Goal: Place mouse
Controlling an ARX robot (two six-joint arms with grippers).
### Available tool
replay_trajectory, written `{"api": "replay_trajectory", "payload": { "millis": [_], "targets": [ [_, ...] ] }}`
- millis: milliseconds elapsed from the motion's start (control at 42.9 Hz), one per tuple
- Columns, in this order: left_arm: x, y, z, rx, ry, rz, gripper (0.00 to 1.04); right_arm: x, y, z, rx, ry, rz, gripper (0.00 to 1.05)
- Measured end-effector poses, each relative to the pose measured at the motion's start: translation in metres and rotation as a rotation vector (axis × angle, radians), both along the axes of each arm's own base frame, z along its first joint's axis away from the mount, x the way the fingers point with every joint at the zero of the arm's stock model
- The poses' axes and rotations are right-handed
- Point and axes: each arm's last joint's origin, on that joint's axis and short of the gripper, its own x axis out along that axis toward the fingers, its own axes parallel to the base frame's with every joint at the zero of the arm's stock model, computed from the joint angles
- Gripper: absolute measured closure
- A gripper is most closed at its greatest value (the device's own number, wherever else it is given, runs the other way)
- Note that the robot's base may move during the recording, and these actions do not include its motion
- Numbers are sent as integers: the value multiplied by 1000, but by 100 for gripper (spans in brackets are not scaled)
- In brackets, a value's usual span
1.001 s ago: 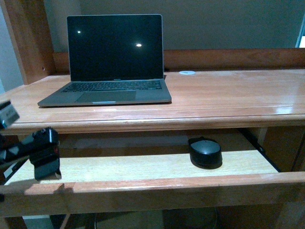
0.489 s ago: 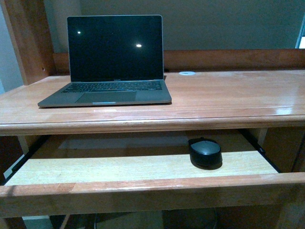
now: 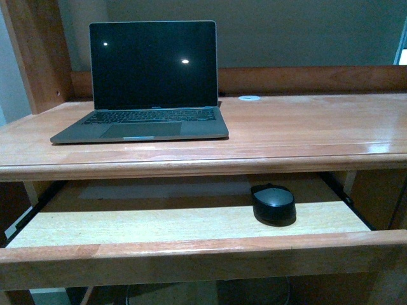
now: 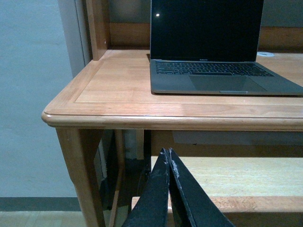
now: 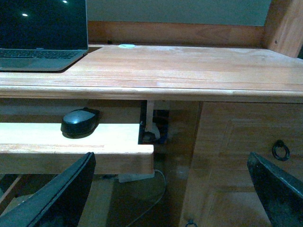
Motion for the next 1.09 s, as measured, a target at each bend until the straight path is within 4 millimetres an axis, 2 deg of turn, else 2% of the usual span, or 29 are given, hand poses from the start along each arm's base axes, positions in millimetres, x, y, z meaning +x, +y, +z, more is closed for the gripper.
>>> {"api": "replay_trajectory", "payload": {
  "millis": [279,582,675,1094],
  "targets": [
    [-25,0,-17,0,4,2,103,0,0,0,0,0,0,7],
    [-36,0,-23,0,-36,1,103,0,0,0,0,0,0,7],
    [-38,0,-28,0,0,1,103,0,0,0,0,0,0,7],
    [-49,0,-25,0,-20,1,103,0,0,0,0,0,0,7]
  ]
}}
